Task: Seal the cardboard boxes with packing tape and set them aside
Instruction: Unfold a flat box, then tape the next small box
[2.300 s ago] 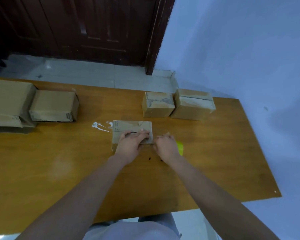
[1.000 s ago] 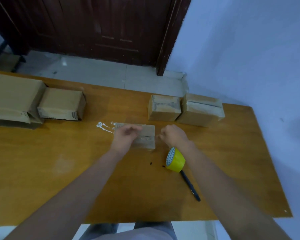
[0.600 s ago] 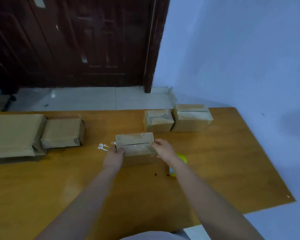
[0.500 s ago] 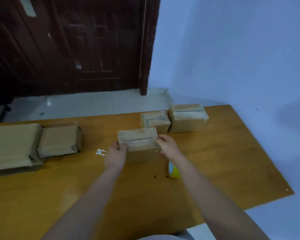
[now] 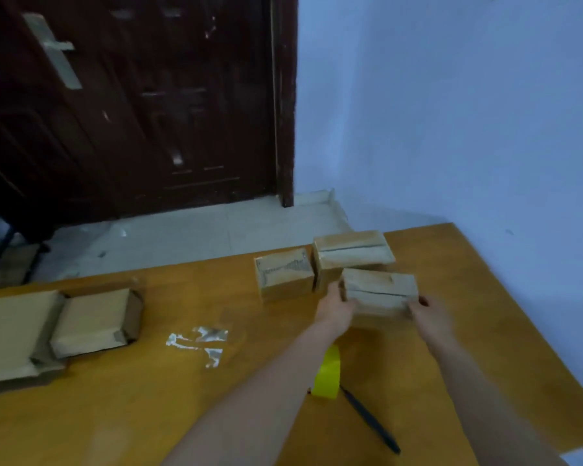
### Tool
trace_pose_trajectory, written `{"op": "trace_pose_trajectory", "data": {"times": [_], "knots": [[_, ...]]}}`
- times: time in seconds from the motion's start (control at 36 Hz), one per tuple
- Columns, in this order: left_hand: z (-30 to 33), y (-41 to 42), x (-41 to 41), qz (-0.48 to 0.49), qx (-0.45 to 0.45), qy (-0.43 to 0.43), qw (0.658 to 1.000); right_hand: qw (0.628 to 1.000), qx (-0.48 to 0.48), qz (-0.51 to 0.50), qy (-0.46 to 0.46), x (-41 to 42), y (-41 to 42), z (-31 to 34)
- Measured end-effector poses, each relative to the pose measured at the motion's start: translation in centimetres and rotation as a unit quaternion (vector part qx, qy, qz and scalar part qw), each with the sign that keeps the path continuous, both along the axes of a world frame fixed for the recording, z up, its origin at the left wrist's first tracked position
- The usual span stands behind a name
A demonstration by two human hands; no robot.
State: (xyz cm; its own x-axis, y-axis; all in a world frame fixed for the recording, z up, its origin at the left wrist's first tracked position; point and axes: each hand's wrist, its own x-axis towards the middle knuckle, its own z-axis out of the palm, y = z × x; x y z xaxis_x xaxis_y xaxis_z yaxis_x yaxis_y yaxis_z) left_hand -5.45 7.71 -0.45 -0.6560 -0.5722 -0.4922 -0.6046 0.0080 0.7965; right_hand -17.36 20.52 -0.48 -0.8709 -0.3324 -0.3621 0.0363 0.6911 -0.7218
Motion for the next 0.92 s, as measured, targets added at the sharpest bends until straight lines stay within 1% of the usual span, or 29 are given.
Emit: {"op": "trace_pose_trajectory", "data": {"times": [0.08,0.17,0.22,0.28,0.31,0.33,0.39,0.42,0.47,0.56,0.61,0.64,0.69,0.78,0.83,0.92], "knots": [[-1.4,0.6,-1.7,-0.032,0.031,-0.049,0.998,0.999,0.042,0.025,-0.014,-1.7,0.6,-2.6],[-2.6,0.9,-2.1,-0.047,0.029,-0.102,0.993,0.996,0.066,0.063,-0.014,-2.5,0.8,-4.7],[-3.0,1.0,-1.9,-0.046,0.027,-0.113,0.992,0.995,0.079,0.067,-0.011,-3.0,0.8,-5.2],[-3.0,0.8,-1.5,-0.037,0.031,-0.113,0.992,0.990,0.128,0.058,-0.003,-3.7,0.4,-5.3],[-2.9,0.5,-1.4,-0.036,0.030,-0.115,0.992,0.987,0.153,0.048,0.014,-3.8,0.0,-5.0],[-2.5,0.2,-1.1,-0.039,0.026,-0.119,0.992,0.984,0.165,0.040,0.051,-3.7,-0.5,-4.6],[-1.6,-0.6,-0.4,-0.036,0.006,-0.119,0.992,0.971,0.150,0.063,0.176,-2.6,-1.8,-2.7],[-1.2,-1.2,0.0,-0.031,-0.004,-0.110,0.993,0.962,0.126,0.087,0.228,-1.9,-2.7,-1.6],[0.1,-2.1,1.4,-0.018,-0.023,-0.096,0.995,0.949,0.069,0.138,0.273,-0.1,-5.1,0.5],[2.6,-4.0,4.4,-0.010,-0.065,-0.097,0.993,0.934,-0.039,0.233,0.268,3.4,-10.0,3.0],[4.1,-5.4,7.2,-0.009,-0.099,-0.103,0.990,0.921,-0.073,0.289,0.252,6.5,-13.5,4.3],[4.5,-6.1,8.4,-0.010,-0.117,-0.116,0.986,0.912,-0.074,0.316,0.249,7.8,-15.0,4.7],[5.4,-8.1,12.3,0.021,-0.133,-0.155,0.979,0.890,-0.060,0.391,0.225,11.2,-18.2,5.5],[6.8,-11.3,18.7,0.061,-0.151,-0.187,0.969,0.843,-0.014,0.498,0.201,16.4,-22.7,7.1],[7.8,-13.8,23.4,0.091,-0.169,-0.202,0.960,0.814,0.003,0.549,0.190,19.8,-25.5,8.2],[9.2,-17.6,30.3,0.170,-0.186,-0.202,0.946,0.775,0.032,0.601,0.193,24.8,-29.2,9.7]]}}
